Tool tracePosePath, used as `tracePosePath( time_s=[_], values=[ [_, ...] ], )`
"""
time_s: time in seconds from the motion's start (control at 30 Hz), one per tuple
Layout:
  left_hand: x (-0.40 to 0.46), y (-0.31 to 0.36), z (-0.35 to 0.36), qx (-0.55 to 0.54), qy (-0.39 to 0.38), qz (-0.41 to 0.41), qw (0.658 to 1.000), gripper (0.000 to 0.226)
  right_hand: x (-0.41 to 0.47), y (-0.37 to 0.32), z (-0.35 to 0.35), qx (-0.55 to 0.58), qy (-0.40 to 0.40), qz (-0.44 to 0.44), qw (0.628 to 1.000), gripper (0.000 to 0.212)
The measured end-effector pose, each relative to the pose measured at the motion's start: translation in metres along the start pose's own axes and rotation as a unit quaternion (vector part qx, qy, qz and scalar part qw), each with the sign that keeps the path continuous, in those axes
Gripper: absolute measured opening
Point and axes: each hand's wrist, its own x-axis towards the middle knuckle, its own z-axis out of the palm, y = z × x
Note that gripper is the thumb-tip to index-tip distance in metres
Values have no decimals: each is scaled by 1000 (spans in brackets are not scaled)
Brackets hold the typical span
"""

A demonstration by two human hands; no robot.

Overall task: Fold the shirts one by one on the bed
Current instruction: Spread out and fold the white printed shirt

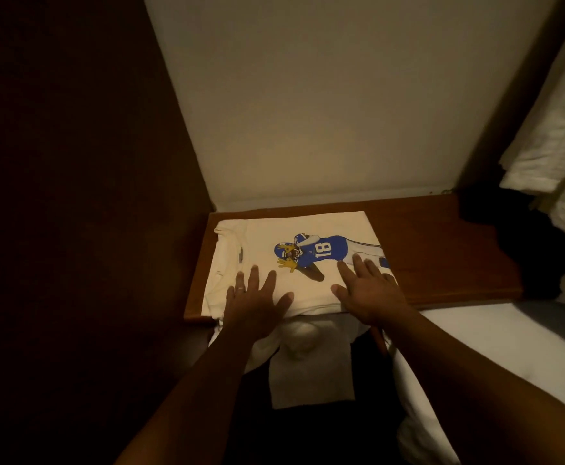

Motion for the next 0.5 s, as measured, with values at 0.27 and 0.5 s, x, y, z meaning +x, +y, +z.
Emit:
tracePosePath(
  time_s=[0.27, 0.5],
  values=[
    [42, -10, -11, 6, -3, 1, 1000, 78, 43, -6, -16, 2, -21, 7, 1000, 69],
    [47, -9, -10, 23, 18, 2, 1000, 77, 51, -5, -16, 1, -15, 8, 1000, 70]
  ],
)
